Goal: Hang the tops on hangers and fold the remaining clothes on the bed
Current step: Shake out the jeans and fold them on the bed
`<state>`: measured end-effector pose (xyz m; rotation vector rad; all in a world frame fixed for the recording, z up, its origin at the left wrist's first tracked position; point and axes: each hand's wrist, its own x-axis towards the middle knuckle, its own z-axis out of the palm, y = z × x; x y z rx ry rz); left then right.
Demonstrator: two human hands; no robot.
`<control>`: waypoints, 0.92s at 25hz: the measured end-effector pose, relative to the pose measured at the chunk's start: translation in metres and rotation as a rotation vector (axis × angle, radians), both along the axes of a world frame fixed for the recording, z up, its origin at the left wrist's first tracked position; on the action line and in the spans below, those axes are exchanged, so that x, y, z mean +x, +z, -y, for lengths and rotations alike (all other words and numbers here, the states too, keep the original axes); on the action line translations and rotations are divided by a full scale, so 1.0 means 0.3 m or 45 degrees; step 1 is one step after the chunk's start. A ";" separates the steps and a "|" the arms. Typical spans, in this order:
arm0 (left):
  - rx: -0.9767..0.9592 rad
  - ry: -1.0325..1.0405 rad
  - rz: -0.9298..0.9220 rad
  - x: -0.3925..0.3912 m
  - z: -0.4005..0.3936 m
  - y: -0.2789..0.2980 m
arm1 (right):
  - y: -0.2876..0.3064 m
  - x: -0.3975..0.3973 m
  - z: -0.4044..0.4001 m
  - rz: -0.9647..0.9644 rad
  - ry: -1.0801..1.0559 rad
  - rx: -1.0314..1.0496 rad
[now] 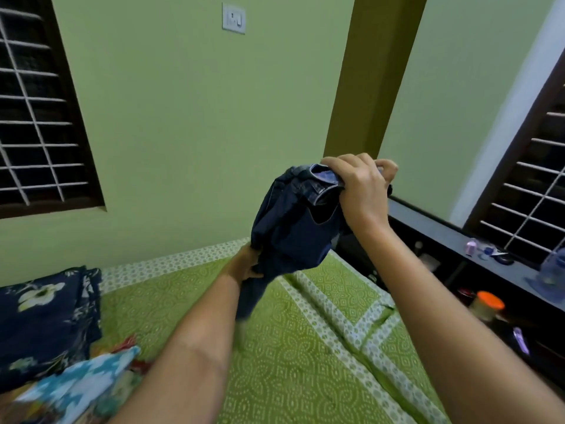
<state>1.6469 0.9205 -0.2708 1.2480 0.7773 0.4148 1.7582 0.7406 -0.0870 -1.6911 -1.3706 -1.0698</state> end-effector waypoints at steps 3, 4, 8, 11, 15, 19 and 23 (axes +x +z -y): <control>-0.086 0.097 -0.168 0.011 0.019 -0.243 | -0.308 0.015 0.044 -0.053 -0.001 -0.187; -0.127 0.127 -0.221 0.005 0.053 -0.323 | -0.428 0.013 0.066 -0.076 0.003 -0.295; -0.193 0.125 -0.476 -0.058 0.239 -0.715 | -0.984 -0.032 0.181 -0.172 0.053 -0.732; 0.024 -0.179 -0.696 -0.126 0.397 -1.070 | -1.416 -0.092 0.329 -0.241 0.094 -1.061; 0.035 -0.414 -0.802 -0.222 0.603 -1.476 | -1.871 -0.181 0.549 -0.276 0.177 -1.494; -0.264 0.050 -0.717 -0.263 0.696 -1.685 | -2.032 -0.240 0.608 -0.436 0.321 -1.978; -0.192 0.125 -0.620 -0.229 0.766 -1.700 | -2.070 -0.255 0.536 -0.713 0.293 -2.368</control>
